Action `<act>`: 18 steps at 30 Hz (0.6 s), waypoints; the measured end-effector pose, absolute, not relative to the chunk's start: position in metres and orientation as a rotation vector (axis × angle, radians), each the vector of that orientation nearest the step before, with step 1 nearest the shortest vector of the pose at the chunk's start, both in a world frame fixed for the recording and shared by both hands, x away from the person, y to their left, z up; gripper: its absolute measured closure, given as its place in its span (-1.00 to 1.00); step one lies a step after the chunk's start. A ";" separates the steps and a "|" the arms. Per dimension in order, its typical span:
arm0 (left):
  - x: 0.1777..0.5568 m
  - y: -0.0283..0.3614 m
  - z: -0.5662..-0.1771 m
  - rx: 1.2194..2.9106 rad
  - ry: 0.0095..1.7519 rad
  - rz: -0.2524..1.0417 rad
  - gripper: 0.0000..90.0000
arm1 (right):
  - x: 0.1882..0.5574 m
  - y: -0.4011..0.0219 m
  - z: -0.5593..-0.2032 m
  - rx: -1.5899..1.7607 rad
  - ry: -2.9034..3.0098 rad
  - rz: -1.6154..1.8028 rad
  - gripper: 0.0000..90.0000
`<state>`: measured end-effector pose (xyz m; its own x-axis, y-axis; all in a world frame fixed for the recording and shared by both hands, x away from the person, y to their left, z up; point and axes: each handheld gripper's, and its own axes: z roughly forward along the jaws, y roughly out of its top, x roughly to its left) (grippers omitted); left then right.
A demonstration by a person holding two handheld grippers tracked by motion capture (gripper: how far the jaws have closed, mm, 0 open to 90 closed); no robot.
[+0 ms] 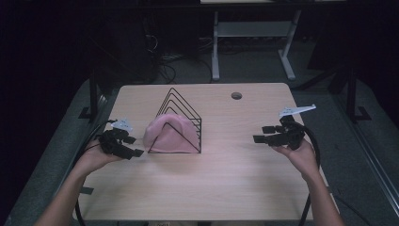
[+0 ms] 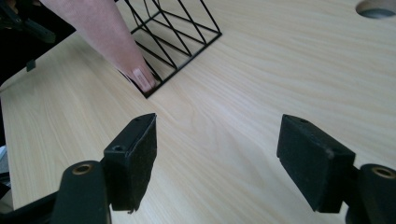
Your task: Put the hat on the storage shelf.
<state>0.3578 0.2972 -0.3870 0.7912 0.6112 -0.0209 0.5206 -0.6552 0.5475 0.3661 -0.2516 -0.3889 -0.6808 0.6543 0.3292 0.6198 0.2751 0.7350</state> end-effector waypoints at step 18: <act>0.341 0.289 -0.400 2.406 0.855 0.214 -0.29 | 0.325 -0.296 -0.423 1.346 2.422 1.391 -0.37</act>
<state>0.3408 0.2886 -0.4001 0.7825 0.6214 -0.0389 0.5301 -0.6322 0.5651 0.3255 -0.2960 -0.4226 -0.6221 0.6968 0.3570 0.6595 0.2207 0.7185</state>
